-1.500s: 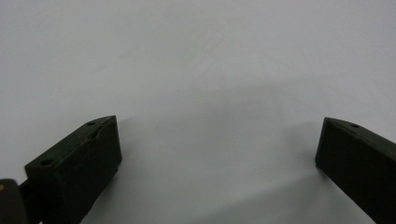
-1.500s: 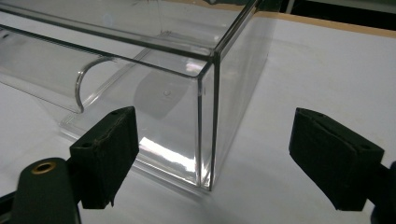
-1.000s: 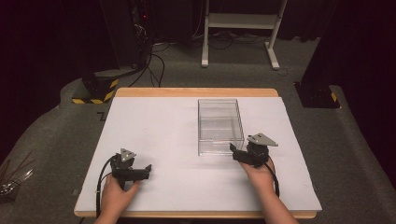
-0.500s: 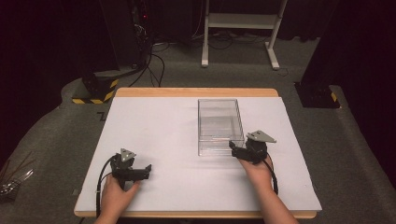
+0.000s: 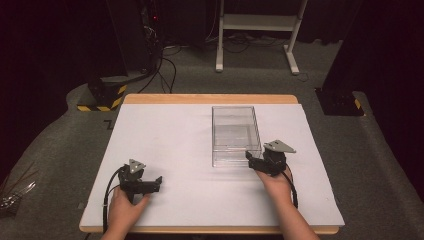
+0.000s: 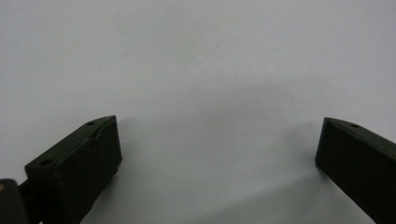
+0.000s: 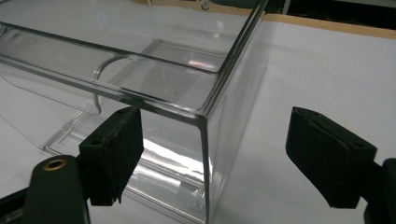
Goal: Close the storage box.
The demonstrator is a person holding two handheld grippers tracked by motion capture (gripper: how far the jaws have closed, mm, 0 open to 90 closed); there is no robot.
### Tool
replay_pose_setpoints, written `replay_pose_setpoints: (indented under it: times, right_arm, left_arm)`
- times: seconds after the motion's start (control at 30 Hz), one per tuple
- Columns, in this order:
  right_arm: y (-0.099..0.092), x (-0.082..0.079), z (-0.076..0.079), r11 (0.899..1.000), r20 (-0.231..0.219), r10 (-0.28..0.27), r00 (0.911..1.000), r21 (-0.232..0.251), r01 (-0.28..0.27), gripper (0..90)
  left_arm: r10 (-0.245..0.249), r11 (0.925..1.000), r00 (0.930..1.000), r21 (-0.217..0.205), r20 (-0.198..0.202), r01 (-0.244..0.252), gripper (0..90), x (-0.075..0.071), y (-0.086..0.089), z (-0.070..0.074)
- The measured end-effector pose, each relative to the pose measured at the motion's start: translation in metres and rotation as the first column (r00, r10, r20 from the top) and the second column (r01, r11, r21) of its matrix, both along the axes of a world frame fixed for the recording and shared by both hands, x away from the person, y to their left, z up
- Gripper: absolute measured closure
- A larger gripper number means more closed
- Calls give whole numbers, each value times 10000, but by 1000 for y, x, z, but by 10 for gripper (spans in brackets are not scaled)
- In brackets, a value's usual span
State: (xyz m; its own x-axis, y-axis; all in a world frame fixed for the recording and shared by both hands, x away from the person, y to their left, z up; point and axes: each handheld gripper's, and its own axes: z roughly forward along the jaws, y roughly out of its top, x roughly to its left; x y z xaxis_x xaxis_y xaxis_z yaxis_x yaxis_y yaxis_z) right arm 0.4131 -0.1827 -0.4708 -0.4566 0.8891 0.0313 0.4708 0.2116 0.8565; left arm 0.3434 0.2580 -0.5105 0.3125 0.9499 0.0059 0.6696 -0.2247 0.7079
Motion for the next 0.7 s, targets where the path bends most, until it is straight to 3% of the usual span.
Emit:
replay_pose_setpoints:
  times: [0.7]
  right_arm:
    - [-15,-31,3,9995,103,254,9996,181,-256,192]
  left_arm:
    - [-6,10000,10000,13,7,6,4,0,0,0]
